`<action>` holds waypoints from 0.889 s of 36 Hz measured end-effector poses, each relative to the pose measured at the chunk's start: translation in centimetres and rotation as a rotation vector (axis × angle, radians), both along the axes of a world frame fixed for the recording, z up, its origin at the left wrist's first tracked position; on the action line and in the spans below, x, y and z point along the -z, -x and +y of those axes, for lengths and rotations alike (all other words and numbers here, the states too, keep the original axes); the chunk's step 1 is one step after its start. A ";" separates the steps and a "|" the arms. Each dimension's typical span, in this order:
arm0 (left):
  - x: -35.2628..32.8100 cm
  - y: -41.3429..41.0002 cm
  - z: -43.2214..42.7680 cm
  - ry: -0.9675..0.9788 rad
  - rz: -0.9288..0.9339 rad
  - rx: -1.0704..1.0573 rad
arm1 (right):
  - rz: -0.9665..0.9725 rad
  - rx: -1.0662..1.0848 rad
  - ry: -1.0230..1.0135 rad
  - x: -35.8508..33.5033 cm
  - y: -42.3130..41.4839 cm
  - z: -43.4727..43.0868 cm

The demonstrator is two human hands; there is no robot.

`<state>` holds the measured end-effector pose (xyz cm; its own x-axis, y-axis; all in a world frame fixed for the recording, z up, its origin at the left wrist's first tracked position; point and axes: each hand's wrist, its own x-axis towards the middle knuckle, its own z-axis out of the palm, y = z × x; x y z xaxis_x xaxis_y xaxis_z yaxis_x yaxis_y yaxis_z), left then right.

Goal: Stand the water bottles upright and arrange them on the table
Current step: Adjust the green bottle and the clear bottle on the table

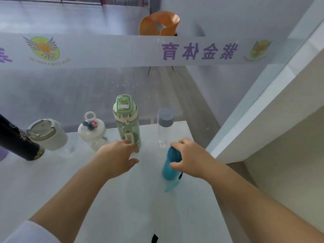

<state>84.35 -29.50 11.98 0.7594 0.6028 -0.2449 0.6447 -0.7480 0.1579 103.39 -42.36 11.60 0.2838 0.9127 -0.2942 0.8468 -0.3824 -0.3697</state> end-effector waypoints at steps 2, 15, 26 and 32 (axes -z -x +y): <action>-0.1 -0.6 0.0 -0.010 0.009 0.016 | -0.009 0.034 -0.012 0.1 -1.1 0.0; -0.4 -3.0 0.5 -0.048 0.015 0.091 | 0.016 0.181 -0.050 -0.2 -7.1 3.5; -0.3 -3.5 1.0 -0.052 0.003 0.104 | -0.006 0.231 -0.051 0.3 -9.0 6.6; -0.3 -3.5 1.3 -0.047 0.004 0.110 | -0.011 0.223 -0.044 0.6 -9.2 6.9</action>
